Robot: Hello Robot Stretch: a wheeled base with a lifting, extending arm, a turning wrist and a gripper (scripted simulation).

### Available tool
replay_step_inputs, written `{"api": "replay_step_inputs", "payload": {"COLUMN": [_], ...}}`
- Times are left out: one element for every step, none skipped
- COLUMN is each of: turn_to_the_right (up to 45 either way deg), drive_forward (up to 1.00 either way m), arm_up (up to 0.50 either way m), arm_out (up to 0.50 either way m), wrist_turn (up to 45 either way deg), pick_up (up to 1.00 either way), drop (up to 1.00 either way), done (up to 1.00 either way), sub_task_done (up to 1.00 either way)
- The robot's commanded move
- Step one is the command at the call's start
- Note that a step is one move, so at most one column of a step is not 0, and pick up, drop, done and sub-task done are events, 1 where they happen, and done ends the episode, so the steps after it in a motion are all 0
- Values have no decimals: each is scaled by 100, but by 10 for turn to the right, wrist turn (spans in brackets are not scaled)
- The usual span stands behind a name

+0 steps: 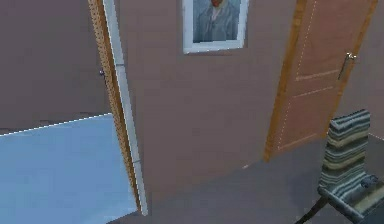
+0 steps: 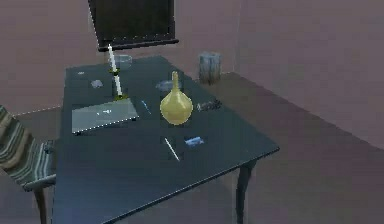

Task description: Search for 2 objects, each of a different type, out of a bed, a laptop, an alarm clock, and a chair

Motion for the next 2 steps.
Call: {"api": "replay_step_inputs", "payload": {"turn_to_the_right": [0,-180], "drive_forward": [30,0], "arm_up": [0,0], "arm_out": [0,0], "wrist_turn": [0,0], "pick_up": [0,0], "drop": [0,0], "done": [0,0], "sub_task_done": [0,0]}}
